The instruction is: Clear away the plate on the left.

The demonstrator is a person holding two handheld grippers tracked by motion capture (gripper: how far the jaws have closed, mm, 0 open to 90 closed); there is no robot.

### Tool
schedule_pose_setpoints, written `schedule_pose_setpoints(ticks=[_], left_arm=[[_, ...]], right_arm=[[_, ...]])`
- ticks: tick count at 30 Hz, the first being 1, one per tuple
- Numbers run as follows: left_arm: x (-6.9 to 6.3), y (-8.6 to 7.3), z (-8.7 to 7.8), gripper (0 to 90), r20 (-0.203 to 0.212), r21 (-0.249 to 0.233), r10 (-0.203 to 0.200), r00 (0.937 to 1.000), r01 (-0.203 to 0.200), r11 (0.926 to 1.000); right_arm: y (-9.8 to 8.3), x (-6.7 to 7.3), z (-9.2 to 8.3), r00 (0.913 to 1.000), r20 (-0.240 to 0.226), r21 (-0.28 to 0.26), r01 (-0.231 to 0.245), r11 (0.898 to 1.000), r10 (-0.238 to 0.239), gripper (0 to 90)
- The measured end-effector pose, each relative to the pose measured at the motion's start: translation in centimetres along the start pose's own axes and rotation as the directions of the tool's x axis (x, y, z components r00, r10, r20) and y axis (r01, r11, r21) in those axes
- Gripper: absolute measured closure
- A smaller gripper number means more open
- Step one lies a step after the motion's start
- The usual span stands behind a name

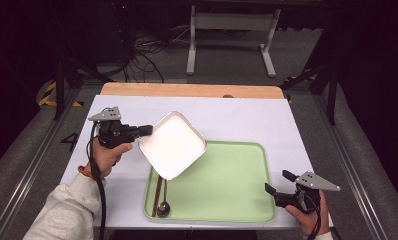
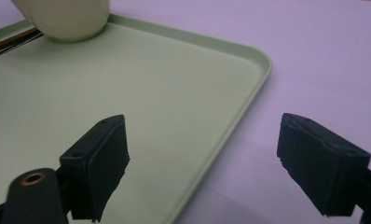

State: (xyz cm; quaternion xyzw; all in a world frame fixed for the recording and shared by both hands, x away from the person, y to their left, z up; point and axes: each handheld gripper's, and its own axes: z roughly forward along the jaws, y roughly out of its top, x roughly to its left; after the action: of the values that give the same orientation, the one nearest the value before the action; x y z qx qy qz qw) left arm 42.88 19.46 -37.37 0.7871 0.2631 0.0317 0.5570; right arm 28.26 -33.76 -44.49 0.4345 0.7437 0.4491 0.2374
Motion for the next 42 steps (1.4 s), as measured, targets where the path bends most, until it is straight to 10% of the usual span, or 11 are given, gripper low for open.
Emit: schedule_pose_setpoints(ticks=[18,42], left_arm=[[-4.4,0.2,6.0,88.9,0.12,0.131,0.109,0.9867,-0.125,0.9835],[-6.8,-1.1,9.5,88.7,0.122,0.242,0.226,0.9665,-0.25,0.9375]], right_arm=[[-0.2,-0.1,-0.2,1.0,-0.001,0.005,0.0,1.0,0.0,16.8],[-0.2,0.0,-0.1,1.0,-0.003,0.01,0.002,1.0,-0.002,16.8]])
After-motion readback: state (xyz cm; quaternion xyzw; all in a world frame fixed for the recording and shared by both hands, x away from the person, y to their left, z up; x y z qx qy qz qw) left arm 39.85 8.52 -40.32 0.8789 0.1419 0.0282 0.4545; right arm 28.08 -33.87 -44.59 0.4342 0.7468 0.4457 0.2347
